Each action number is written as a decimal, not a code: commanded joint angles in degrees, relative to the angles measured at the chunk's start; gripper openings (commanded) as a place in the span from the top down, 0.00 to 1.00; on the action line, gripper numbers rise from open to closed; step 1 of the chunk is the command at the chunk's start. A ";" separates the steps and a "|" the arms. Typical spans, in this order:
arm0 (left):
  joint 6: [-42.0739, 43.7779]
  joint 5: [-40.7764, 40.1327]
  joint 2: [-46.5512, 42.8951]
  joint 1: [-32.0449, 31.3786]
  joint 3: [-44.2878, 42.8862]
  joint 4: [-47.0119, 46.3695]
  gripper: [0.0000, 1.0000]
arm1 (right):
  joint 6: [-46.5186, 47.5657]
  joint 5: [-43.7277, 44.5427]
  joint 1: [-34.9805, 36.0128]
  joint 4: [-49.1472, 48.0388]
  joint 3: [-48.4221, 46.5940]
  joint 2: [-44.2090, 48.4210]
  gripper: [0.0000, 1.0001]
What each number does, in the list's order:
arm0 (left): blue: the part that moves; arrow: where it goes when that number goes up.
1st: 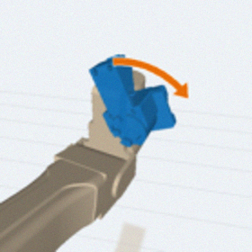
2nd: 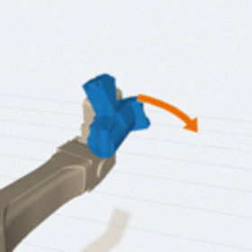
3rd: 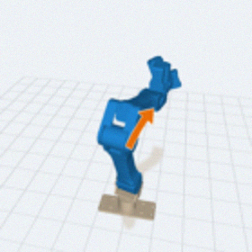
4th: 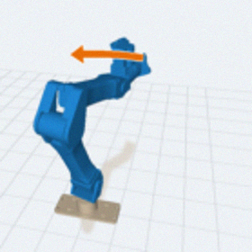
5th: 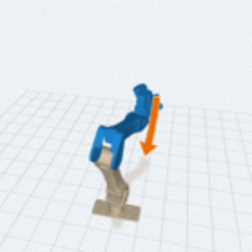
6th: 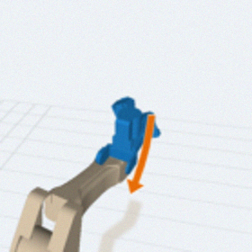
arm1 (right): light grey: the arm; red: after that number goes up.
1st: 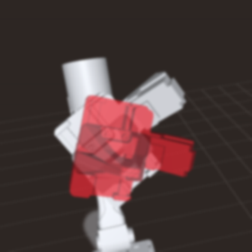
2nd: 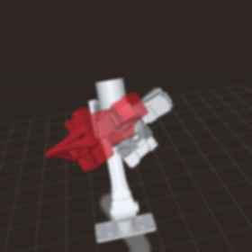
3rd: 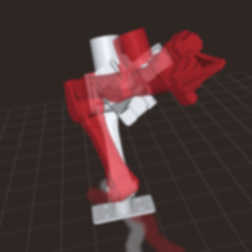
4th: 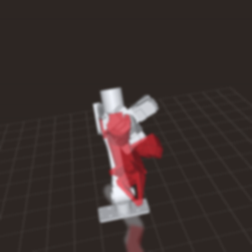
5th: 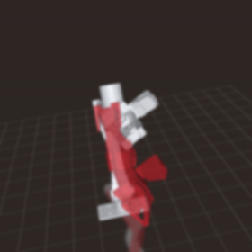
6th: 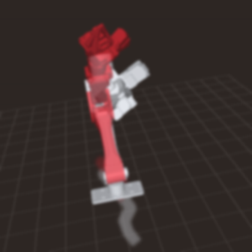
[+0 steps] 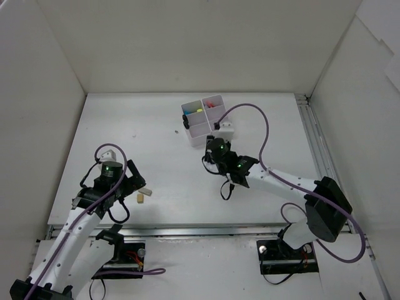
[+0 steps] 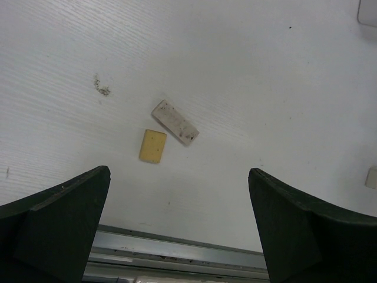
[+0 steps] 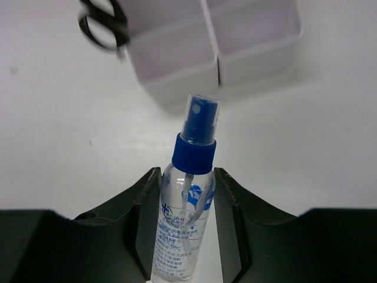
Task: Sort the stationery into containers
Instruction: Pick up the stationery from the corner of the board, then place the stationery in the storage box, then pick up the stationery from the center of the board.
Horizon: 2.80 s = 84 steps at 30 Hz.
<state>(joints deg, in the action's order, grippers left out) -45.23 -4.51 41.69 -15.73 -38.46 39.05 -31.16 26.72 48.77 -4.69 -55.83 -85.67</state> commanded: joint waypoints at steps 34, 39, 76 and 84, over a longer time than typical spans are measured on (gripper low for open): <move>-1.61 0.47 10.16 7.55 -2.24 -6.80 0.01 | 39.86 -14.06 -22.41 -72.22 -27.40 -38.52 1.00; -2.14 0.73 9.81 7.55 -1.80 -6.26 0.00 | 38.02 -13.27 -22.58 -72.92 -26.70 -40.19 0.98; -0.82 8.64 15.87 6.50 7.61 -14.33 0.17 | 24.49 14.94 -9.05 -37.97 6.61 9.54 0.02; 1.11 8.65 24.04 4.83 6.47 -17.69 0.45 | 10.59 12.12 -12.91 -16.41 7.14 19.92 0.02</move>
<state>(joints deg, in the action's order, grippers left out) -45.52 4.23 64.20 -10.13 -30.20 24.53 -13.93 37.30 36.73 -27.90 -48.80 -67.53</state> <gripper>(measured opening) 0.585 0.979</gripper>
